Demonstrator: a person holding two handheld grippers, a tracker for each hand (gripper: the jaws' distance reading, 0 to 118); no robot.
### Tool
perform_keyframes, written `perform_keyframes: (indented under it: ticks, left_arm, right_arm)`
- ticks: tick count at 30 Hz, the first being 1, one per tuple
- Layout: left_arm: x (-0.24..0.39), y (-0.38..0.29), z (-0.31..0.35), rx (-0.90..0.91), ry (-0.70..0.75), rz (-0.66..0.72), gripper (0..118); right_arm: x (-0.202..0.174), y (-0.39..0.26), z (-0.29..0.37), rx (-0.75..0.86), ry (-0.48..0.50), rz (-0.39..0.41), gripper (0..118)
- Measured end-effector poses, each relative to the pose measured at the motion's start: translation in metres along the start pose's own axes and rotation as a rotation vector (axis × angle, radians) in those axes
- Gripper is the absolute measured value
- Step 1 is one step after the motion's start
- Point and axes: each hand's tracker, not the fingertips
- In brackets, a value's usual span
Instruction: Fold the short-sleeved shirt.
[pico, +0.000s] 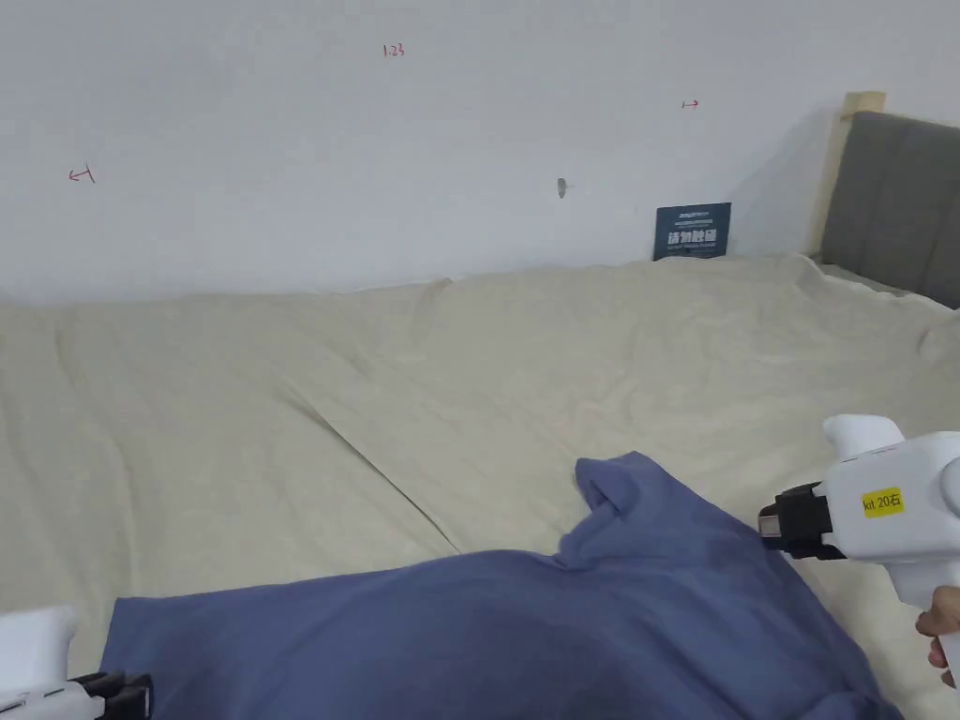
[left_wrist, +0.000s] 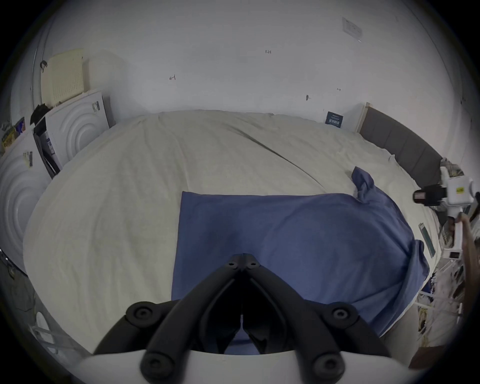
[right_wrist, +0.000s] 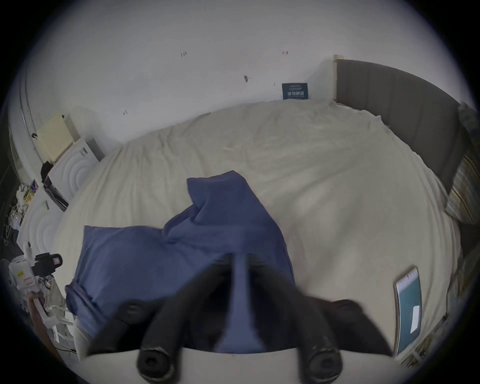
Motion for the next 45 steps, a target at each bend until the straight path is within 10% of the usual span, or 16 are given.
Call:
perform_keyframes:
  ticks: [2,3,8,9,11,13,20,29,35,38,45]
  left_arm:
    - [-0.006,0.003,-0.009,-0.011,0.013,0.006,0]
    - [-0.008,0.003,-0.012,-0.02,0.034,0.003,0]
    - [-0.022,0.004,-0.029,-0.059,0.072,0.0,0]
    - [-0.019,0.004,-0.028,-0.064,0.072,0.009,0]
    - [-0.021,0.004,-0.031,-0.072,0.076,0.018,0]
    - [-0.021,0.005,-0.035,-0.082,0.085,0.013,0]
    - [-0.023,0.02,-0.057,-0.11,0.106,-0.014,0]
    - [-0.033,0.077,-0.137,-0.2,0.14,-0.104,74]
    - [-0.039,0.082,-0.183,-0.253,0.137,-0.051,67]
    - [-0.034,0.078,-0.167,-0.185,0.099,0.033,2]
    - [-0.032,0.084,-0.155,-0.229,0.101,-0.006,2]
  right_arm:
    - [0.005,0.016,-0.032,-0.09,0.013,0.015,83]
    - [0.005,0.02,-0.043,-0.114,-0.011,0.005,98]
    - [0.004,0.028,-0.091,-0.173,-0.098,0.068,98]
    - [0.007,0.027,-0.1,-0.232,-0.116,0.061,96]
    - [0.008,0.022,-0.108,-0.277,-0.09,0.006,31]
    - [0.01,0.017,-0.115,-0.24,-0.1,0.042,4]
    - [0.009,0.022,-0.094,-0.235,-0.04,0.037,1]
    - [0.003,0.024,-0.091,-0.222,-0.046,0.06,1]
    - [0.004,0.023,-0.094,-0.236,-0.041,0.043,1]
    - [0.002,0.023,-0.094,-0.241,-0.045,0.046,1]
    - [0.002,0.03,-0.072,-0.208,-0.019,0.031,1]
